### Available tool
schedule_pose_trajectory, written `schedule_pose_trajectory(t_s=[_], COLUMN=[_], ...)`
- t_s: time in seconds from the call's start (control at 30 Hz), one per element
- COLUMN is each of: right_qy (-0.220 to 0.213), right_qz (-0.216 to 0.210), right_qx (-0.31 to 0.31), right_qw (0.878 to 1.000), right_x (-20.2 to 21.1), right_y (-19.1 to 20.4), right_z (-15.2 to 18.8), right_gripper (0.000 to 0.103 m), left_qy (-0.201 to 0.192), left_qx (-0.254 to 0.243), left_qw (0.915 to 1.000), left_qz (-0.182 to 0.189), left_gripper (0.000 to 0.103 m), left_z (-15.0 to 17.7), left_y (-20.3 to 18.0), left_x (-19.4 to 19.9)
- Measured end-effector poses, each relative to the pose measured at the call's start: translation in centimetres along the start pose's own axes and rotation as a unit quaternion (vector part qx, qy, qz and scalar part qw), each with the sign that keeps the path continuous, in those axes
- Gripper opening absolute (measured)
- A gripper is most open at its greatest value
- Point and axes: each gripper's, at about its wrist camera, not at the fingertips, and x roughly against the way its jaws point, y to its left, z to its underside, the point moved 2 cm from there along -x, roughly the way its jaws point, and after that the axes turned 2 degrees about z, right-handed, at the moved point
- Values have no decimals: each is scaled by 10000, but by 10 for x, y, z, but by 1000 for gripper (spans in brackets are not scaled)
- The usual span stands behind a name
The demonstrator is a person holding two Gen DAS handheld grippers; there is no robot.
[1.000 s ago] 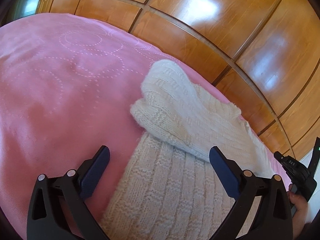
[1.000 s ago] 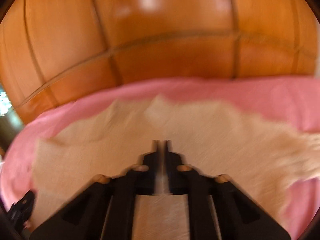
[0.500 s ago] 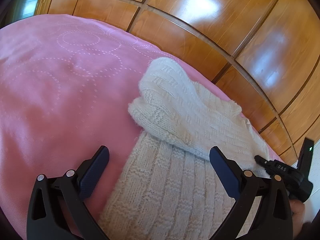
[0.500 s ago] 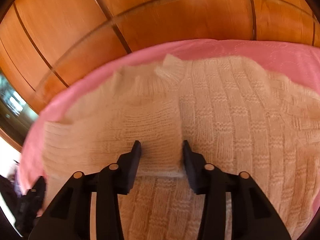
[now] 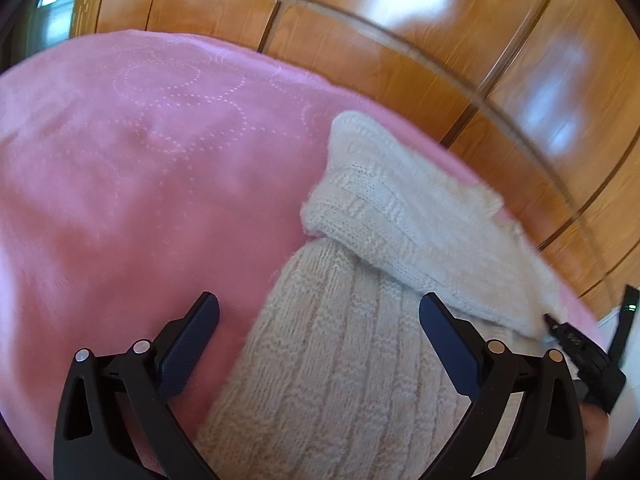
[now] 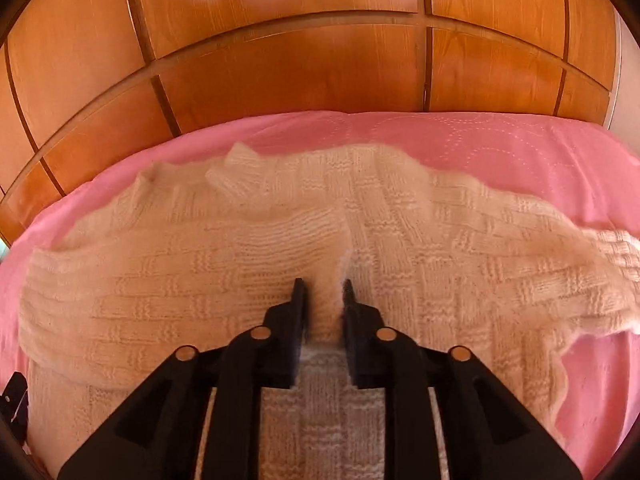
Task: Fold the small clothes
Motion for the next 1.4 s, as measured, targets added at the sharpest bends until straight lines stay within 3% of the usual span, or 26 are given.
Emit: schedule_pose_trajectory(t_s=[0.13, 0.2, 0.27, 0.3, 0.33, 0.43, 0.53, 0.63, 0.7, 0.8, 0.93, 1.03, 1.17, 1.33, 1.4], right_qy=[-25, -32, -41, -39, -38, -46, -42, -70, -90, -247, -789, -753, -626, -655, -683], right_qz=[235, 154, 27, -16, -54, 0, 54, 93, 107, 183, 5, -406, -576, -83, 7], right_qx=[45, -57, -205, -248, -294, -249, -206, -268, -314, -326, -587, -1026, -1729, -2204, -2586], right_qw=[9997, 9999, 9998, 9997, 9995, 9997, 9998, 9996, 9994, 9990, 9952, 9910, 9813, 9732, 9636], right_x=[-4, -5, -5, -6, -7, -9, -9, -8, -7, -1, 28, 43, 62, 85, 92], right_y=[-2, -5, -11, -12, -13, -10, -8, -9, -11, -11, -22, -45, -100, -188, -227], right_z=[4, 4, 4, 5, 4, 4, 5, 5, 5, 6, 10, 15, 25, 37, 47], right_gripper=[34, 36, 38, 38, 39, 40, 41, 52, 58, 71, 77, 77, 71, 63, 62], left_qy=[-112, -143, 110, 353, 315, 165, 83, -485, -1021, -1406, -1101, -702, -509, -471, -460], left_qx=[-256, -303, -341, -97, 89, -46, 126, 209, -112, -739, -786, -407, -210, -239, -231], left_qw=[9962, 9926, 9858, 9885, 9906, 9876, 9884, 9862, 9869, 9844, 9894, 9961, 9981, 9981, 9982], left_qz=[-820, -1170, -1640, -1470, -1327, -1561, -1509, -1569, -1248, -756, -521, -334, -279, -310, -314], left_gripper=[99, 99, 99, 100, 100, 100, 99, 99, 99, 99, 99, 99, 99, 99, 99], left_z=[-42, -58, -66, -66, -67, -68, -69, -63, -50, -33, -29, -35, -29, -28, -27], left_y=[-16, -11, 4, 18, 24, 20, 23, 17, 1, -20, -20, -4, 4, 2, 4], left_x=[-18, -35, -59, -70, -69, -66, -59, -27, -2, 9, -2, -18, -22, -24, -22])
